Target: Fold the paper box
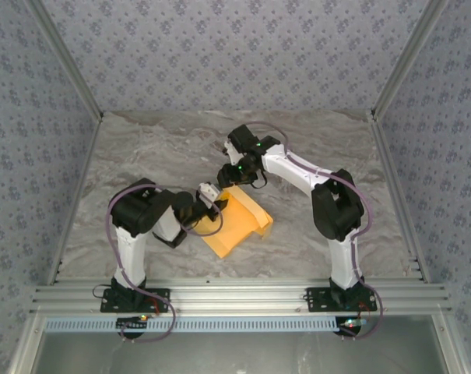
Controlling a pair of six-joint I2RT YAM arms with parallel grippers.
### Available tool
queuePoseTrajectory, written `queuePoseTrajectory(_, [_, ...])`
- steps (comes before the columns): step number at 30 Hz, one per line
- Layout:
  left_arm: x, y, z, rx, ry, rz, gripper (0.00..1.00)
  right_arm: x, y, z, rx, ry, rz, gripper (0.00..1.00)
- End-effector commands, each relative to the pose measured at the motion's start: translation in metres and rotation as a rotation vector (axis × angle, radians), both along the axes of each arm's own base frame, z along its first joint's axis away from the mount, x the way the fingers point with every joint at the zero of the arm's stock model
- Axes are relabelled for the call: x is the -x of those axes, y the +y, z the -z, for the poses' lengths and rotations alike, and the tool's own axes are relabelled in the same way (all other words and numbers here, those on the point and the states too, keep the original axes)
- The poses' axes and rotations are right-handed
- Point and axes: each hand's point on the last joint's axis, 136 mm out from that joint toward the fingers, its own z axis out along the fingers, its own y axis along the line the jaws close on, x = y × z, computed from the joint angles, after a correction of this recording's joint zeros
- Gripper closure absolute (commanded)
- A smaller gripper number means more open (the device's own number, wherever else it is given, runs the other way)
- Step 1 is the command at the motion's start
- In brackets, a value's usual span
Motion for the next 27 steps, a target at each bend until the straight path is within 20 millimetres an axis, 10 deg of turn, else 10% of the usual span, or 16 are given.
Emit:
queuePoseTrajectory(1, [0.007,0.001,0.013,-0.018,0.071,0.017,0.81,0.018,0.001,0.013,0.064,0.028,-0.055,0.47])
queuePoseTrajectory(27, [0.021,0.026,-0.036,0.046,-0.003,0.041,0.65,0.009,-0.002,0.003,0.023,0.013,-0.052,0.46])
